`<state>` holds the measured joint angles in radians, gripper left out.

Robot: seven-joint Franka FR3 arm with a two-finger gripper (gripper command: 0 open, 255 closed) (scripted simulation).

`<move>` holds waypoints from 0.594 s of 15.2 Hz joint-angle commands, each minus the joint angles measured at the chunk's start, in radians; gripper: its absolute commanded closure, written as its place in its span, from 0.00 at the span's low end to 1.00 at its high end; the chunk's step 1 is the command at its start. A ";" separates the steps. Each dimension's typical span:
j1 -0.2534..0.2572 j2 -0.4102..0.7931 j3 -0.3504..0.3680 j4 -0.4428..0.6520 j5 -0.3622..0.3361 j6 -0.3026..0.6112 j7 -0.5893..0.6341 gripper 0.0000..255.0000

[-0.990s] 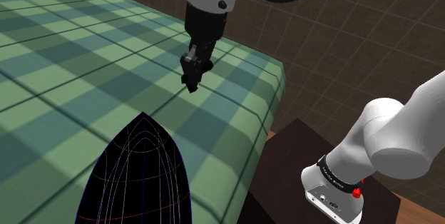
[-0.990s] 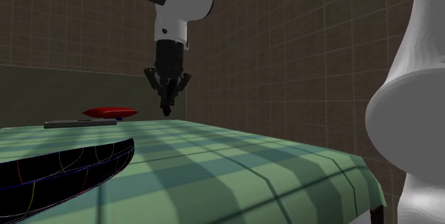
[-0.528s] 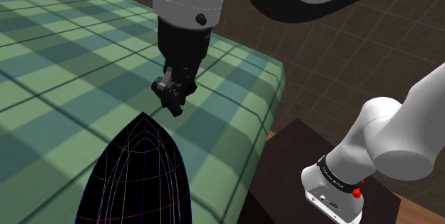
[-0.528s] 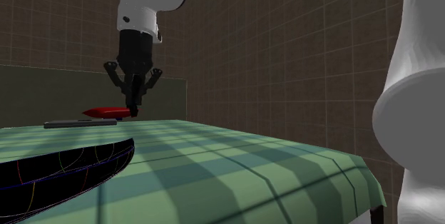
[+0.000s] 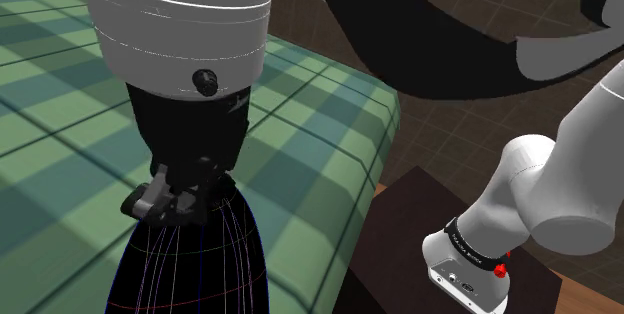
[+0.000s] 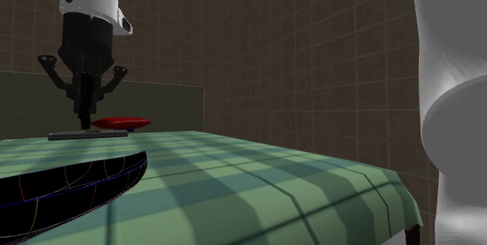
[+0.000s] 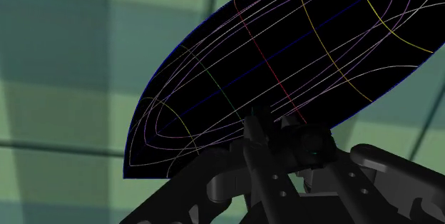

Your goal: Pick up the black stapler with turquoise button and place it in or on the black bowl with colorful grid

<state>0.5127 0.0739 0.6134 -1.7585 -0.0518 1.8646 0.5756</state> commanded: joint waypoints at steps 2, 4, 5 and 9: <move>0.053 0.083 0.031 0.089 -0.057 -0.025 0.094 1.00; 0.054 0.084 0.028 0.063 -0.058 0.002 0.095 1.00; 0.054 0.085 0.028 0.051 -0.059 0.015 0.096 1.00; 0.054 0.092 0.026 0.004 -0.065 0.067 0.100 1.00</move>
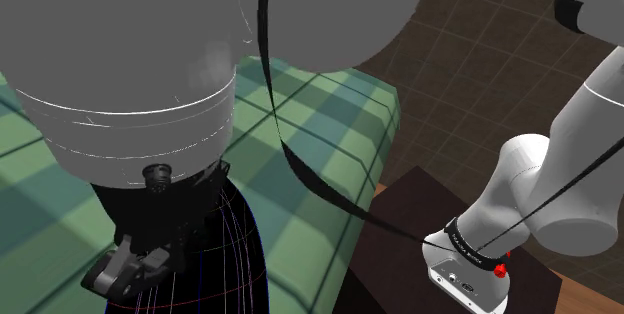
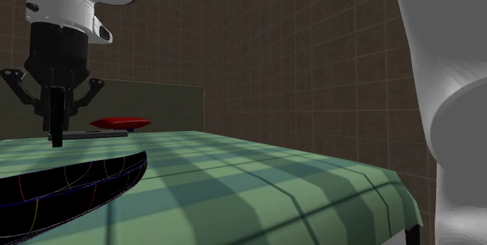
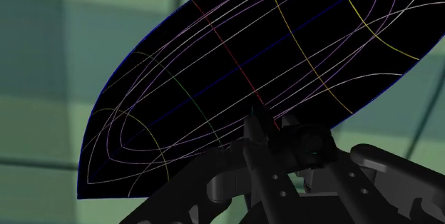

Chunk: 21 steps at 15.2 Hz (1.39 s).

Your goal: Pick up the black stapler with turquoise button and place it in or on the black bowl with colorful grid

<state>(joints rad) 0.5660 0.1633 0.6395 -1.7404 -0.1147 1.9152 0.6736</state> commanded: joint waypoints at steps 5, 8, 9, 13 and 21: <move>0.002 0.017 -0.003 -0.066 -0.014 0.079 0.011 1.00; 0.003 0.024 -0.005 -0.086 -0.020 0.105 0.015 1.00; 0.003 0.024 -0.005 -0.085 -0.020 0.104 0.015 1.00; 0.003 0.024 -0.005 -0.085 -0.020 0.104 0.015 1.00; 0.003 0.024 -0.005 -0.085 -0.020 0.104 0.015 0.00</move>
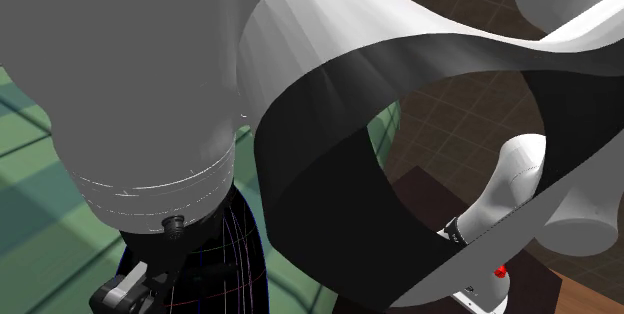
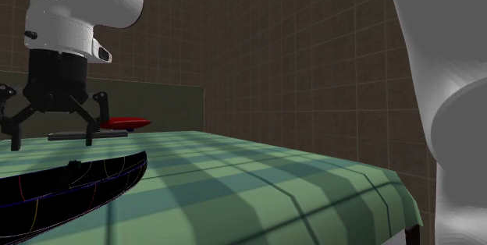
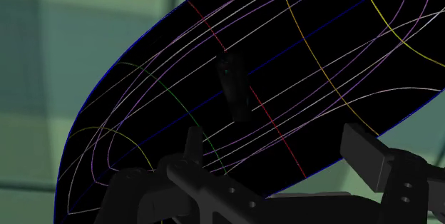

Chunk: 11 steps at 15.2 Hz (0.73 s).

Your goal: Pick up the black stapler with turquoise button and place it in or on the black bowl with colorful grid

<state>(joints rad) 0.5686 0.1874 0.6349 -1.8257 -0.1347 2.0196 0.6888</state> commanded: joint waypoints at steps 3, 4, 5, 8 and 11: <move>-0.004 -0.029 0.005 0.069 0.023 -0.092 -0.015 0.00; -0.005 -0.035 0.006 0.089 0.027 -0.117 -0.018 0.00; -0.005 -0.035 0.006 0.089 0.027 -0.117 -0.018 0.00; -0.005 -0.035 0.006 0.089 0.027 -0.117 -0.018 0.00; -0.005 -0.035 0.006 0.089 0.027 -0.117 -0.018 0.00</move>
<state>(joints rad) 0.5640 0.1525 0.6411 -1.7364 -0.1077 1.9031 0.6706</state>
